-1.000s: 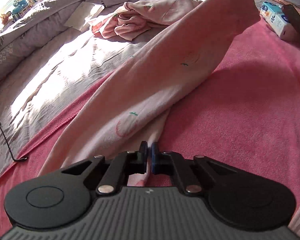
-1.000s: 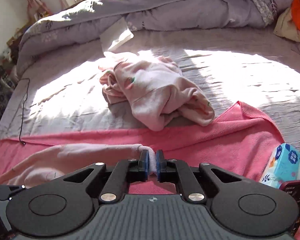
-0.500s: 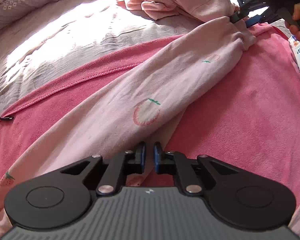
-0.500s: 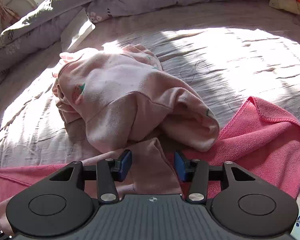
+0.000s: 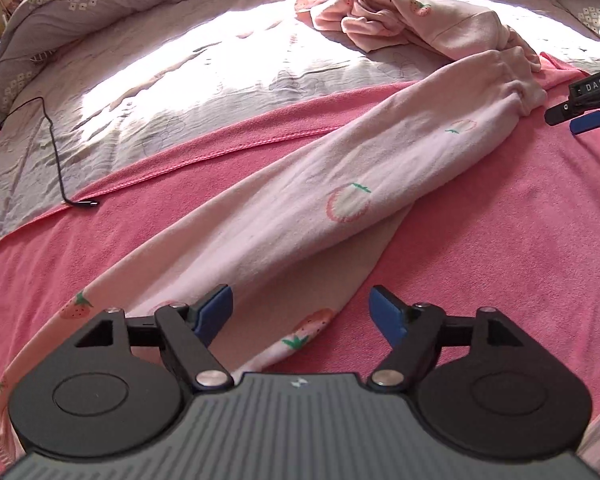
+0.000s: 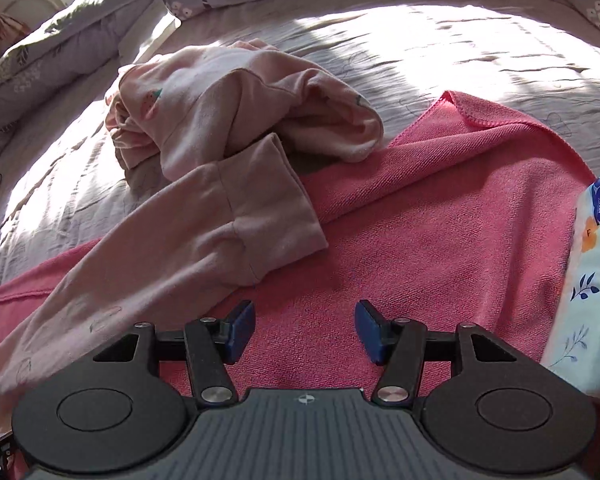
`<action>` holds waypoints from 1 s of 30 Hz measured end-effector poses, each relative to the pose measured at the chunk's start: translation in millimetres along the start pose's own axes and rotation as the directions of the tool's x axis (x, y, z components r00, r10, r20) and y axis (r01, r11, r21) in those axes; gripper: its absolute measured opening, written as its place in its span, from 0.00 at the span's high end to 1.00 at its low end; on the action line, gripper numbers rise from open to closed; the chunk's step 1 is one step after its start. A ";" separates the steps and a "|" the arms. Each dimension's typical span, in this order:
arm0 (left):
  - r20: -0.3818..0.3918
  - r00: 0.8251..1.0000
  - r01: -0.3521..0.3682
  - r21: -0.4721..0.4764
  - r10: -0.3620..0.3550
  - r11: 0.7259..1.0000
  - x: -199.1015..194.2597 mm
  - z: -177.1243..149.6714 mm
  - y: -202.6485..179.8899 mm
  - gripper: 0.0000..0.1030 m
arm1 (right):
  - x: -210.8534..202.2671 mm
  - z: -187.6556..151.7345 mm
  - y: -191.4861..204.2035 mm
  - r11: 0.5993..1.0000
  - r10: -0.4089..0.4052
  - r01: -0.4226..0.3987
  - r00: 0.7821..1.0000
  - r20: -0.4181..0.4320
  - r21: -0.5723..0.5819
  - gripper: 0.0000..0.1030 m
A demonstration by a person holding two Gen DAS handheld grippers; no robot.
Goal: Fold clothes
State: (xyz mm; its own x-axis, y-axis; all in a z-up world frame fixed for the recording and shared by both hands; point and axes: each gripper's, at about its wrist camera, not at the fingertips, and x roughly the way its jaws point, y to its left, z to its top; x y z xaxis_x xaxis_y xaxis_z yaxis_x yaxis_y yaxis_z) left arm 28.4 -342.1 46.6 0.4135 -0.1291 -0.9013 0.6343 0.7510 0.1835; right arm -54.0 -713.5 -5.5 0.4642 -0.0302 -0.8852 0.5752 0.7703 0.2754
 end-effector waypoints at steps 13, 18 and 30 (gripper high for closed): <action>-0.081 0.987 -0.136 0.004 0.136 0.991 12.6 -34.8 17.3 0.25 | 15.9 36.9 8.2 0.974 0.048 -0.068 0.994 0.098 0.214 0.87; -0.016 1.000 0.006 0.082 -0.005 0.997 -2.2 -28.1 9.0 0.26 | -33.2 61.1 8.4 0.967 0.088 -0.122 0.984 0.158 0.222 0.89; 0.025 0.999 0.032 0.175 -0.037 0.984 18.0 -23.9 -4.7 0.17 | -18.8 38.2 -29.5 0.960 0.055 -0.081 0.993 0.104 0.267 0.70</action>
State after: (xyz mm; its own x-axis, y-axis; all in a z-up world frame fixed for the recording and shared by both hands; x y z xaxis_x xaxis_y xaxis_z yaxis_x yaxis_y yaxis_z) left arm 17.3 -332.5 20.2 0.4058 -0.1729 -0.8974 0.7518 0.6215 0.2203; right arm -53.9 -760.0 17.3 0.5629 -0.0542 -0.8247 0.6947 0.5717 0.4366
